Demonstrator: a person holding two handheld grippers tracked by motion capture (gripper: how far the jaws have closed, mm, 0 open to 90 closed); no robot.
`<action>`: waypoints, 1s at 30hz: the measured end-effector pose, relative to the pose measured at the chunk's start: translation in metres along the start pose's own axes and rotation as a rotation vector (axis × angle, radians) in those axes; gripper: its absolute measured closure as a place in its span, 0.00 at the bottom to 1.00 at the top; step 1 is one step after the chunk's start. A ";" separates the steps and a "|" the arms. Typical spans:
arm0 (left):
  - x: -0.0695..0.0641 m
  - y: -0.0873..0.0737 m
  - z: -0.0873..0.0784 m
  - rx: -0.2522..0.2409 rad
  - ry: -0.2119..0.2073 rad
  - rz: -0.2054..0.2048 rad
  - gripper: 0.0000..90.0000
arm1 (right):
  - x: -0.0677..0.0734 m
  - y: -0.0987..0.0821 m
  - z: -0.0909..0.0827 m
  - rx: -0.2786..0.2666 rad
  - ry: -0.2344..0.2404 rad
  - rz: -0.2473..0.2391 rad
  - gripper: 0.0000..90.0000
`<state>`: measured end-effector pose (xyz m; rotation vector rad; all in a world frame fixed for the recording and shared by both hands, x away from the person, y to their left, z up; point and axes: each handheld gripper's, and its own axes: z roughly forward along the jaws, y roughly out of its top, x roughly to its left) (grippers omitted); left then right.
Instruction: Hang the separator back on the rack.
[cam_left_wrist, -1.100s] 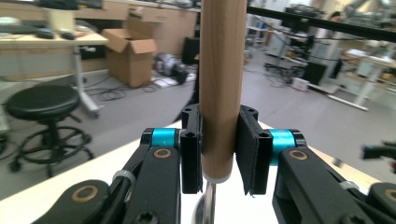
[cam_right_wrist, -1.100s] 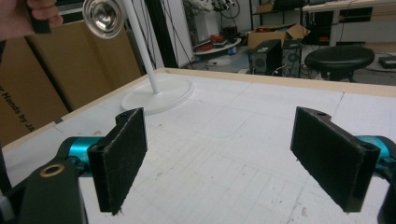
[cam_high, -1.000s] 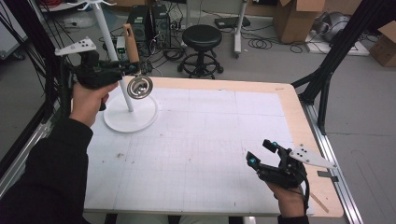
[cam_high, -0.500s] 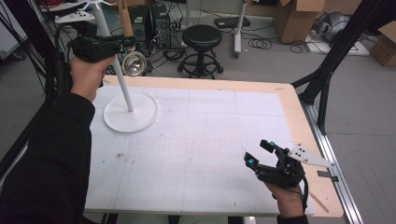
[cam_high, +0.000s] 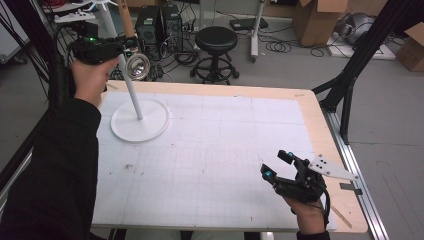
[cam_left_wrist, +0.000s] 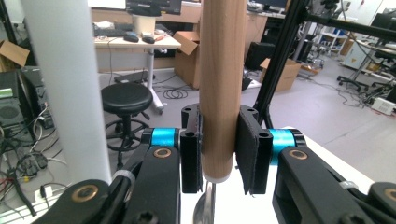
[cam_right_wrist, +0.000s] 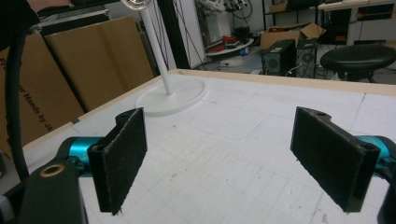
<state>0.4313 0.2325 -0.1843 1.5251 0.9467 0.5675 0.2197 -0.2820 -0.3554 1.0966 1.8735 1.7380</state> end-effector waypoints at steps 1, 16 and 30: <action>0.001 -0.001 -0.001 0.000 0.004 -0.002 0.81 | 0.000 0.000 0.000 -0.001 -0.001 -0.001 0.20; 0.009 -0.017 -0.018 -0.020 -0.013 0.000 0.80 | -0.002 -0.001 0.000 0.002 -0.016 0.004 0.20; 0.004 -0.060 -0.070 -0.133 -0.080 -0.014 0.38 | -0.009 -0.006 -0.004 0.014 -0.076 -0.025 0.20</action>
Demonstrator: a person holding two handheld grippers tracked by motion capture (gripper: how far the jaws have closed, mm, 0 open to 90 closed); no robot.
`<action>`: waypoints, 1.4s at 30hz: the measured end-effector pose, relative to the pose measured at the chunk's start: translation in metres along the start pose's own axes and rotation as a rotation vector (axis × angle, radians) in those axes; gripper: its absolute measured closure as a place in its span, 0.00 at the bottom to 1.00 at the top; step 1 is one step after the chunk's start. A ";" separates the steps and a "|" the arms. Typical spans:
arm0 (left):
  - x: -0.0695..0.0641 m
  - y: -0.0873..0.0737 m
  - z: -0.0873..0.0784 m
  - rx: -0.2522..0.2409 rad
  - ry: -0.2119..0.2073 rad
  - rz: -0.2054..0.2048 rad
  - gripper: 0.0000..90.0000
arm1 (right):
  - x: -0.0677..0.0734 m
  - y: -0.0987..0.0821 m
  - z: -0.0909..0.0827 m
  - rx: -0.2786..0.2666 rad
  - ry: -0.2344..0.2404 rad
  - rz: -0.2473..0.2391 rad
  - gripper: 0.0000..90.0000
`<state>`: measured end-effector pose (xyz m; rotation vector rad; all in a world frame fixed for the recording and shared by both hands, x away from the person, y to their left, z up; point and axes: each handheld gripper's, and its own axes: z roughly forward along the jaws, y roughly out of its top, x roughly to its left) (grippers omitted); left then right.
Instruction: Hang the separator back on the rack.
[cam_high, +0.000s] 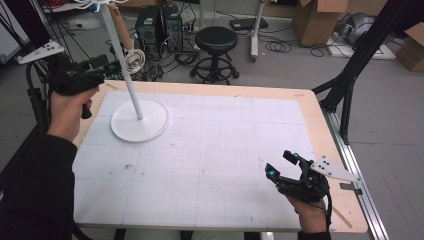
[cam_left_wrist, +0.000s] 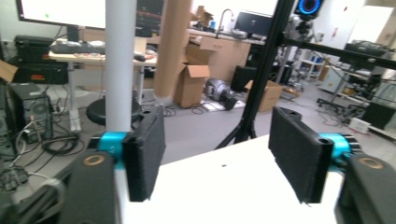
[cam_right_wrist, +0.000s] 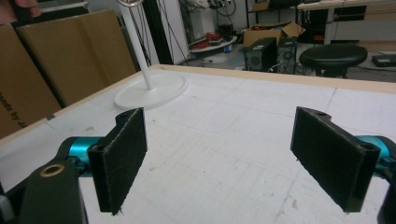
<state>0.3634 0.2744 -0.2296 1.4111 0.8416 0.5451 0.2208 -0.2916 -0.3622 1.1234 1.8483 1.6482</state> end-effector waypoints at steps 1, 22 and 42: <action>0.000 0.000 0.000 0.000 0.000 0.000 0.36 | -0.001 -0.001 0.000 0.001 -0.002 0.000 0.20; -0.053 -0.128 -0.052 0.023 -0.162 0.025 0.20 | -0.002 -0.014 0.000 0.025 -0.048 -0.070 0.20; -0.055 -0.161 -0.062 0.050 -0.166 -0.016 0.21 | 0.000 -0.017 -0.001 0.031 -0.070 -0.064 0.20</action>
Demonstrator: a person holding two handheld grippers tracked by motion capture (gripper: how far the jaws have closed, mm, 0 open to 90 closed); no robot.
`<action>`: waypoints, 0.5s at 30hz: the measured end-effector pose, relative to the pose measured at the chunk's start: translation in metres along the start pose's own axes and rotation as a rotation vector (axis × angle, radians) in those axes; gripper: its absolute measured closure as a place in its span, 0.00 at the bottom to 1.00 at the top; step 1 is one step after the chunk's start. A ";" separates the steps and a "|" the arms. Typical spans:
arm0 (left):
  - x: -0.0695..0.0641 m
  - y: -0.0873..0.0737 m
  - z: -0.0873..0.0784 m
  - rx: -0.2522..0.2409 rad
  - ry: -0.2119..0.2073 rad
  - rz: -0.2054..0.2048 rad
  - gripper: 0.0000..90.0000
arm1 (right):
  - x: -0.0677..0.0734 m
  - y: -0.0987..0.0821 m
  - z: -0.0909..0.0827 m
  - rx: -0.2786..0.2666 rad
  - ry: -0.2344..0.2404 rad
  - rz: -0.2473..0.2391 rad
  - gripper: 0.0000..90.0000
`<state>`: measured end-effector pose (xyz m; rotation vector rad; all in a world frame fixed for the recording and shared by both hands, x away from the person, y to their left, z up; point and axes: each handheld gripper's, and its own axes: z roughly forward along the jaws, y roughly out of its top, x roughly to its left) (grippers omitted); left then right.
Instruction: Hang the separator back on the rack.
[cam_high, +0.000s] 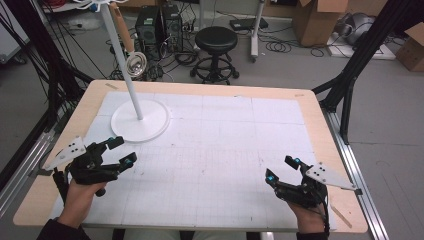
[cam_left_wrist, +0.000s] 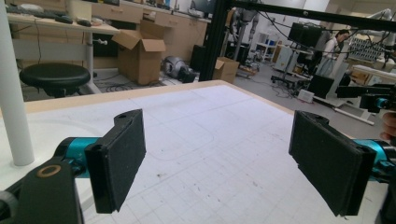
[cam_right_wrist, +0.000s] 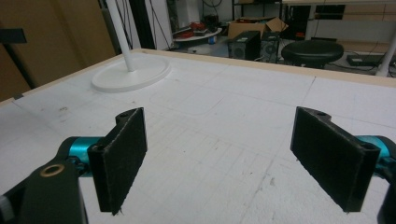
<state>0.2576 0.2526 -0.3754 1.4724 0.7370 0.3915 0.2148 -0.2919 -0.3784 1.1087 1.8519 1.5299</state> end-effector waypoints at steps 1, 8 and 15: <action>0.000 -0.001 0.000 0.002 -0.002 0.001 0.21 | 0.000 0.000 0.000 0.000 0.000 0.001 0.20; -0.001 -0.003 0.004 0.017 -0.010 0.004 0.21 | -0.001 0.000 0.000 0.001 0.000 0.010 0.20; 0.000 -0.003 0.004 0.019 -0.006 0.001 0.21 | -0.002 -0.001 0.002 0.007 0.001 0.007 0.20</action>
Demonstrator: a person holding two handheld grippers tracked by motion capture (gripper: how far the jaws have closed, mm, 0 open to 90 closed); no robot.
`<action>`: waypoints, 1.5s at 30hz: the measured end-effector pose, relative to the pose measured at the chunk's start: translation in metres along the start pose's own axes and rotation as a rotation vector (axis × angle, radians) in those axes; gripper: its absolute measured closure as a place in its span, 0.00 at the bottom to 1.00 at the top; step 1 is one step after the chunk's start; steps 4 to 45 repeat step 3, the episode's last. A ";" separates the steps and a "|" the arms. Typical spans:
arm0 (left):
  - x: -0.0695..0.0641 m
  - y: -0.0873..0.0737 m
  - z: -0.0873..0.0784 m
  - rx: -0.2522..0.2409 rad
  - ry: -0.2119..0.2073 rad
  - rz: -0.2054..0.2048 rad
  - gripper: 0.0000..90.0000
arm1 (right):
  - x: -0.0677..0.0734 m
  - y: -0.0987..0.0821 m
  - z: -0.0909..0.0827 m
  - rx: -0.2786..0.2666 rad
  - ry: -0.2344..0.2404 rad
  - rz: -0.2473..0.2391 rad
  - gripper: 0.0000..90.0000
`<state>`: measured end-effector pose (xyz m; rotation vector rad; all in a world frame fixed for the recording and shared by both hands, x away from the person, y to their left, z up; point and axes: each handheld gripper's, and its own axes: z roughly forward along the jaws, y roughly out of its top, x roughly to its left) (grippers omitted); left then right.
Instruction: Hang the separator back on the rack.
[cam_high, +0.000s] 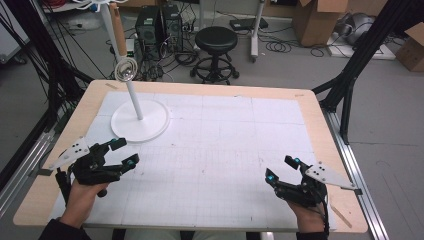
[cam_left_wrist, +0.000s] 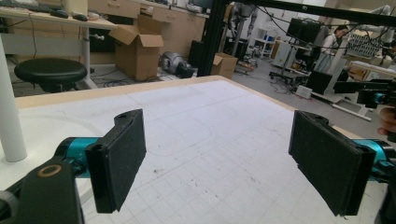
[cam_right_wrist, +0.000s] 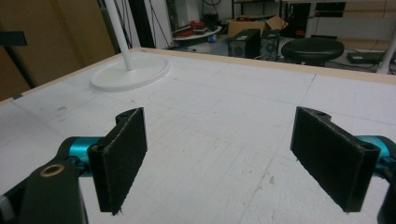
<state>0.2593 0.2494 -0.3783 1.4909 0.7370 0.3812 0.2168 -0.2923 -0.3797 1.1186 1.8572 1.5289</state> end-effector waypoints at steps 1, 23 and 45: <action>0.000 0.000 0.000 -0.002 0.000 -0.003 0.21 | 0.000 0.000 0.000 0.001 0.000 0.001 0.20; 0.001 0.000 0.000 -0.001 0.001 -0.002 0.21 | 0.000 0.000 0.000 0.001 0.000 0.002 0.20; 0.001 0.000 0.000 -0.001 0.001 -0.002 0.21 | 0.000 0.000 0.000 0.001 0.000 0.002 0.20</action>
